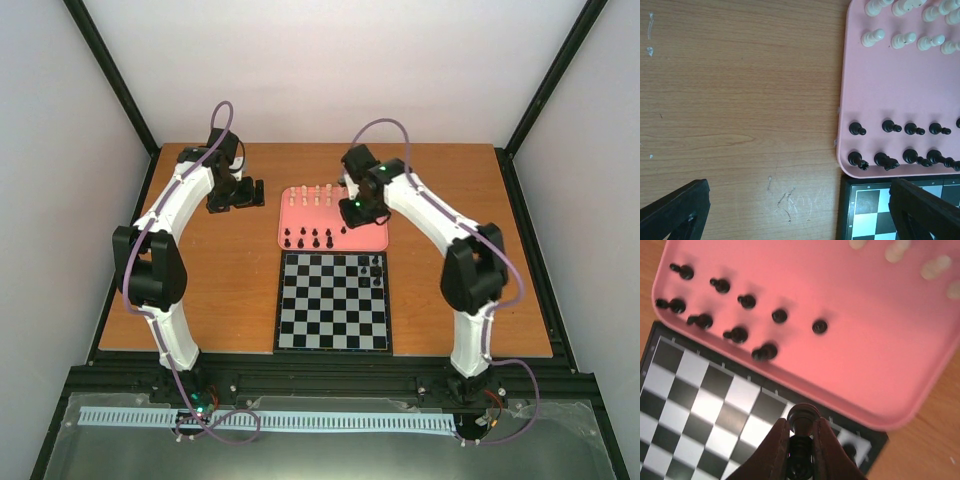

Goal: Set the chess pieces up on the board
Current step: Pick up the chess piece from the storage box, then place the chess piece on the chessboard.

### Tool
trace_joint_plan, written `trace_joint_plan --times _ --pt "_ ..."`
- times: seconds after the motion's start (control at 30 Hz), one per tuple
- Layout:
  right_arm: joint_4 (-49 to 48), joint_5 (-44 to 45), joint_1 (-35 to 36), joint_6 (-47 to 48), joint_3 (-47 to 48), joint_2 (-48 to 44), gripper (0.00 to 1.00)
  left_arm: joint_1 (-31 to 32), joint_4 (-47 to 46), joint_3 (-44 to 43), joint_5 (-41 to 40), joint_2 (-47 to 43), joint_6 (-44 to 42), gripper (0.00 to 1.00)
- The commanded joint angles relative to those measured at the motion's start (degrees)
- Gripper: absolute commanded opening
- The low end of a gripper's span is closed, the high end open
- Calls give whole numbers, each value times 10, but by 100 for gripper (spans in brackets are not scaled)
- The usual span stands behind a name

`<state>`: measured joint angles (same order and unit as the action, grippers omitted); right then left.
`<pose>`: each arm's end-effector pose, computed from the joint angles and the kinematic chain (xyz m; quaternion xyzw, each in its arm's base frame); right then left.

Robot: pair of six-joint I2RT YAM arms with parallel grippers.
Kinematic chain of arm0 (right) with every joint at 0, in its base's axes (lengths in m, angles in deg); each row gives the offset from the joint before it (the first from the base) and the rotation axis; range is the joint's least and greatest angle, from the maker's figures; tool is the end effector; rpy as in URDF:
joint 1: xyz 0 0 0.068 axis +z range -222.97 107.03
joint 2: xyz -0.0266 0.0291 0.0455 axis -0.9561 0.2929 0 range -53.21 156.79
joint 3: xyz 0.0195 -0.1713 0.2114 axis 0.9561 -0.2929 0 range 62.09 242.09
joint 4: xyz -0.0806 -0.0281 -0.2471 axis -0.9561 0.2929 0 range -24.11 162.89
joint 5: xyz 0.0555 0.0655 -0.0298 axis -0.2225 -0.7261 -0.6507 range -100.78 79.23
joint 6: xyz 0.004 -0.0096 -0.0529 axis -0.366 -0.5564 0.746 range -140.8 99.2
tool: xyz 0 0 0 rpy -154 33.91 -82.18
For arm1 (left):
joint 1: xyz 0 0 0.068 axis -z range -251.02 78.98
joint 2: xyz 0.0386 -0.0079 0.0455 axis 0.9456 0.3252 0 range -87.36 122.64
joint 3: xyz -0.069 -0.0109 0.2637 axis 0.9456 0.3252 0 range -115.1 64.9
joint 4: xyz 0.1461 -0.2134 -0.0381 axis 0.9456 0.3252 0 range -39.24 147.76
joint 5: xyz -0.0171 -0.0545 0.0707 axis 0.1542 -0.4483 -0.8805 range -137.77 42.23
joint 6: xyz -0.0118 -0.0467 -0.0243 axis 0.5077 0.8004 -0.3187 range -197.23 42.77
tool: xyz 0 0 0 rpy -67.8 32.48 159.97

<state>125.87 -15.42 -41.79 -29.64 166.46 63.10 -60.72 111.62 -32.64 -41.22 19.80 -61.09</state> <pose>0.3604 0.2216 0.2541 -0.1973 0.9669 0.0913 0.1339 0.3790 -0.0730 0.2808 -0.0404 0.9831 -0.0935 0.1519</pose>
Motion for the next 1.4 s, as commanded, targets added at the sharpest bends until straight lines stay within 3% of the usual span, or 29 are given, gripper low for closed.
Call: trace_joint_plan --times 0.0,0.33,0.6,1.37 --pt "14 20 -2 -13 -95 -96 3 0 -3 -15 2 -7 3 100" --pt "-24 33 0 -52 -320 -259 3 0 -9 -5 15 -10 8 100" --pt "-97 -1 13 -70 -433 -299 3 0 -7 -7 11 -11 7 100" --pt "-130 -21 34 -96 -480 -292 3 0 -8 -2 10 -13 7 100"
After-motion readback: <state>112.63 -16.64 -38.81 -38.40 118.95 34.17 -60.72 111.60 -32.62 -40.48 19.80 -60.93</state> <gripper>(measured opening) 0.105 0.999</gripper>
